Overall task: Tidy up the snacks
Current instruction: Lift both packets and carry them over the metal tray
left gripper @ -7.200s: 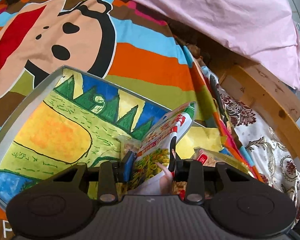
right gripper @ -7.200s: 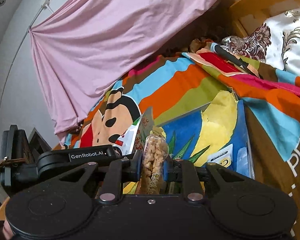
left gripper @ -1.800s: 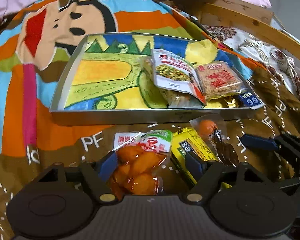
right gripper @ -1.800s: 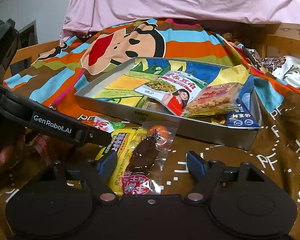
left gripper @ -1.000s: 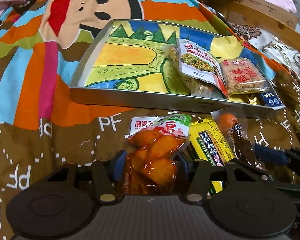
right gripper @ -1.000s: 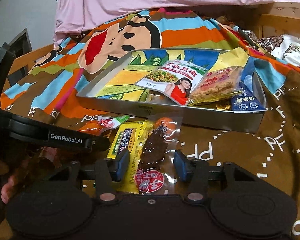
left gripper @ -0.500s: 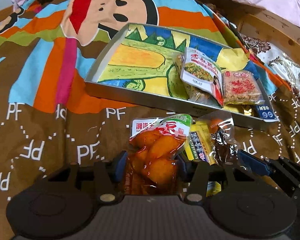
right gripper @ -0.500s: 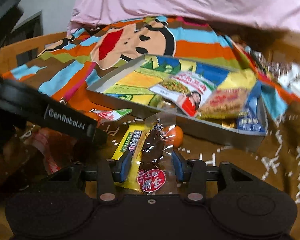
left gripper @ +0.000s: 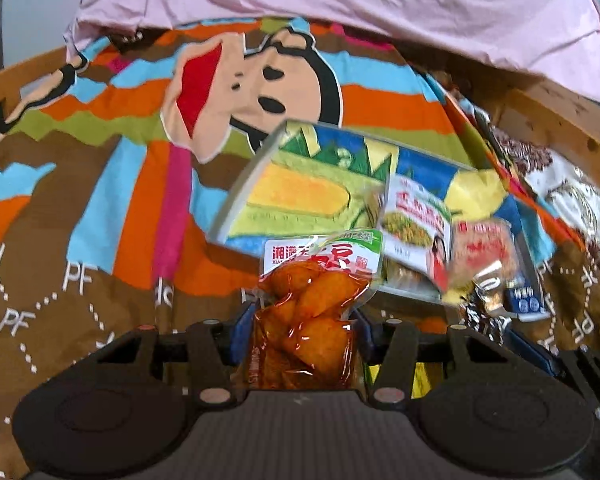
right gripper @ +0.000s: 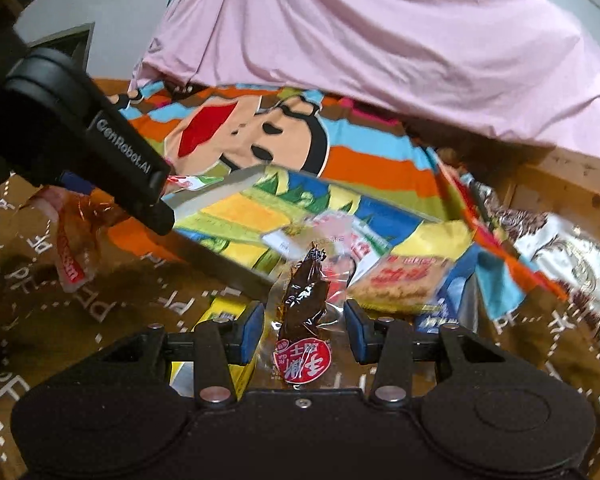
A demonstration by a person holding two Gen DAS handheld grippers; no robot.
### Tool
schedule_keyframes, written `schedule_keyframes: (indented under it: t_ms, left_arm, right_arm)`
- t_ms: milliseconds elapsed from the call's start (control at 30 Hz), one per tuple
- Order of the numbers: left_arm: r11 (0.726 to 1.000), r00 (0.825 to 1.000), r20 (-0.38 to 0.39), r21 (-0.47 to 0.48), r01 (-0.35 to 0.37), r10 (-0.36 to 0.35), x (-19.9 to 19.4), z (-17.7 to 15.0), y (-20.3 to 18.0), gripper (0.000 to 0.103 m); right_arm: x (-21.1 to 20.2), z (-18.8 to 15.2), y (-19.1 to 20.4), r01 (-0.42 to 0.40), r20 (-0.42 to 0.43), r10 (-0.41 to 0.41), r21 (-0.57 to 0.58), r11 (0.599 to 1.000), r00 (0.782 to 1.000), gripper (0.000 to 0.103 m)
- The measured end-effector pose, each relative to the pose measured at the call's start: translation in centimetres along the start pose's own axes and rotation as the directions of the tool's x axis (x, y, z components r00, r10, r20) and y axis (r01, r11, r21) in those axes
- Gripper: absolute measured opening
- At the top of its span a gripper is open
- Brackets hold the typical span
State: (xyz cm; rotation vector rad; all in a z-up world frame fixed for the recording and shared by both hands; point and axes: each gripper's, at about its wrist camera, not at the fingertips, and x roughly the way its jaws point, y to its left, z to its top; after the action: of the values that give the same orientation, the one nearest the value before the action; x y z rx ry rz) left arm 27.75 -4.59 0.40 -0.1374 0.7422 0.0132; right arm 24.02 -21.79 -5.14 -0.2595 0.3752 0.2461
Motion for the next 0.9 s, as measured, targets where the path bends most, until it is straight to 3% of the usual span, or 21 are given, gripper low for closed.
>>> schedule_keyframes:
  t_ms: [367,633,900]
  left_arm:
    - [0.999,0.99,0.136,-0.046,-0.025,0.031,2.3,4.5,-1.3,0.055]
    - [0.997,0.981,0.182,-0.065,-0.049,0.06,7.2,7.1,-2.1,0.055]
    - [0.996,0.986,0.148,-0.042,-0.077,0.082,12.0,6.9,-3.0,0.055]
  right_arm:
    - [2.4,2.7,-3.4,0.052,0.161,-0.069,0.109,0.993,0.985,0.046]
    - [6.4,3.7,-5.8,0.046,0.164,-0.09,0.253,0.966,0.982,0.046]
    - [10.4,3.2,-6.8,0.006,0.11,-0.046,0.34,0.94,0.993,0.046]
